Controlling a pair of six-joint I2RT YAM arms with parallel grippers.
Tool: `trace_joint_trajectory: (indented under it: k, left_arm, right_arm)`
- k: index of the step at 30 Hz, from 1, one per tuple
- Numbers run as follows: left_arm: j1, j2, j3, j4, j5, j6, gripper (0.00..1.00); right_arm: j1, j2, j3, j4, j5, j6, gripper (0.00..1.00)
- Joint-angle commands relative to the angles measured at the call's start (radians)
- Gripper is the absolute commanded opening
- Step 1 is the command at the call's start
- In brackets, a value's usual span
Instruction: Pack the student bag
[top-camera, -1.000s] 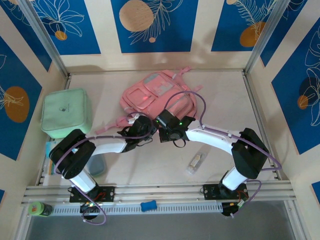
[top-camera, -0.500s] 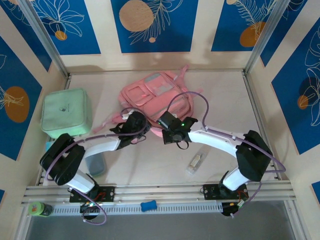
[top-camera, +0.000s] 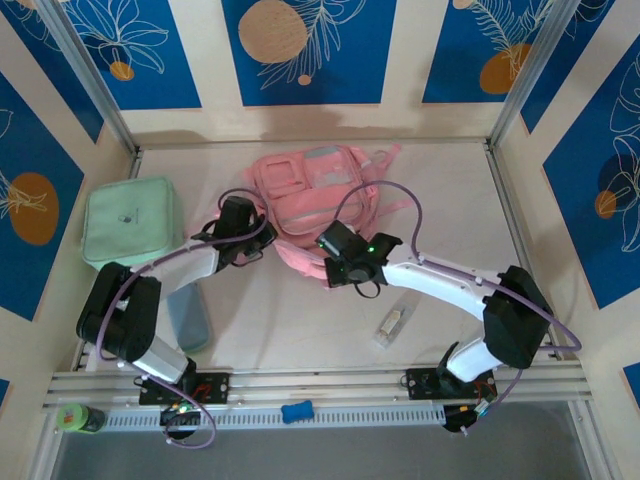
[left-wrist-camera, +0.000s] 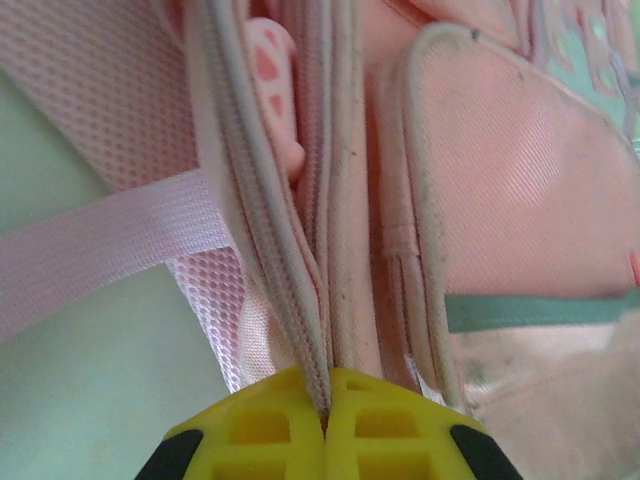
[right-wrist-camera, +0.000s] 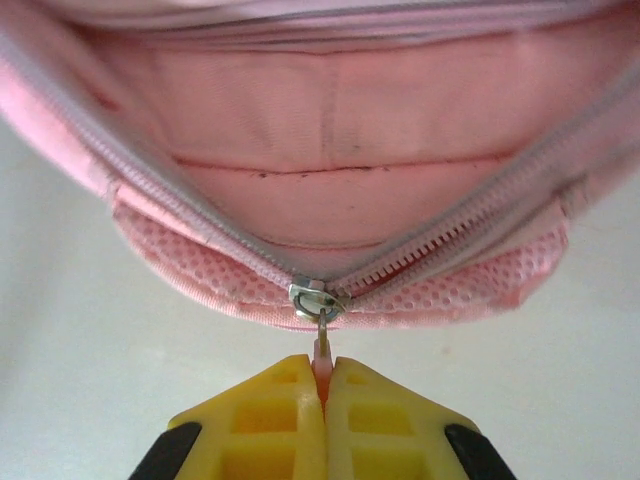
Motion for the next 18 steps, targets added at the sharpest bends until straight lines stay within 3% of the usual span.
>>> trace_joint_trajectory:
  k: [1,3,4,6,7,13,18]
  left_arm:
    - [0.034,0.046,0.126,0.029,-0.03,0.149,0.0]
    - [0.036,0.041,0.126,0.024,-0.01,0.169,0.0]
    - [0.036,0.025,0.1,0.038,0.003,0.163,0.05]
    - [0.035,-0.018,0.047,0.049,0.021,0.143,0.27]
    - [0.032,-0.047,0.02,0.034,0.026,0.129,0.33]
    - [-0.077,-0.207,-0.124,-0.073,-0.066,-0.048,0.48]
    - [-0.177,-0.274,-0.179,-0.014,-0.139,-0.183,0.56]
  right_arm:
    - [0.014,0.018,0.023,0.019,-0.148,0.002,0.0]
    - [0.01,0.032,0.03,0.052,-0.152,0.009,0.0]
    - [0.009,0.041,0.035,0.053,-0.142,0.01,0.0]
    - [-0.003,0.054,0.038,0.052,-0.144,0.012,0.0]
    - [-0.007,0.056,0.032,0.057,-0.15,0.013,0.0]
    - [-0.004,0.058,0.011,0.071,-0.155,0.012,0.0]
    - [0.003,0.05,0.004,0.063,-0.121,0.011,0.0]
